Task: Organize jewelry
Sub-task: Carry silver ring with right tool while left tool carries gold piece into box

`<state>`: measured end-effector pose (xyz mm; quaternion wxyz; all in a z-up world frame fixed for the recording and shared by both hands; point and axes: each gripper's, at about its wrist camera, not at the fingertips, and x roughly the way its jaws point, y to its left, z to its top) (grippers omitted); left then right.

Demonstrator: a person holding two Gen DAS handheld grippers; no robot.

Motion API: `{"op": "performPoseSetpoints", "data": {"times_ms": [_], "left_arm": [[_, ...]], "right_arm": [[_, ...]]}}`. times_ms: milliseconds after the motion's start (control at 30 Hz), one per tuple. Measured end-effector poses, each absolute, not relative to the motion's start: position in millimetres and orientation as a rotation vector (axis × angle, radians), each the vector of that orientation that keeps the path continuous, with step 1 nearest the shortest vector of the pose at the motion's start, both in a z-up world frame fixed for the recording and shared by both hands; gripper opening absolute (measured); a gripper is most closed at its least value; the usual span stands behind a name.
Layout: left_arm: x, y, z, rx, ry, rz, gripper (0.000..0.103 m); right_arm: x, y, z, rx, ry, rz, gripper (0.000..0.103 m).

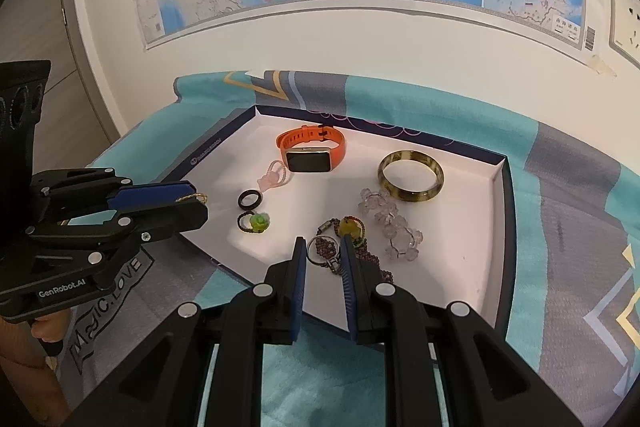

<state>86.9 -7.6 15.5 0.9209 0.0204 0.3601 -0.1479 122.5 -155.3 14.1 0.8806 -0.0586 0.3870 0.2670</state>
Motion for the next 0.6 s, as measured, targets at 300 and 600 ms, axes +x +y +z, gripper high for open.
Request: {"op": "performPoseSetpoints", "data": {"times_ms": [300,600], "left_arm": [[91.5,-8.4,11.6,0.038,0.751,-0.296,0.021],[93.9,-9.3,9.8,0.037,0.76,-0.294,0.021]], "right_arm": [[125.9,-156.2,11.5,-0.12,0.818,0.551,0.015],[128.2,-155.7,9.0,-0.118,0.828,0.549,0.015]]}}
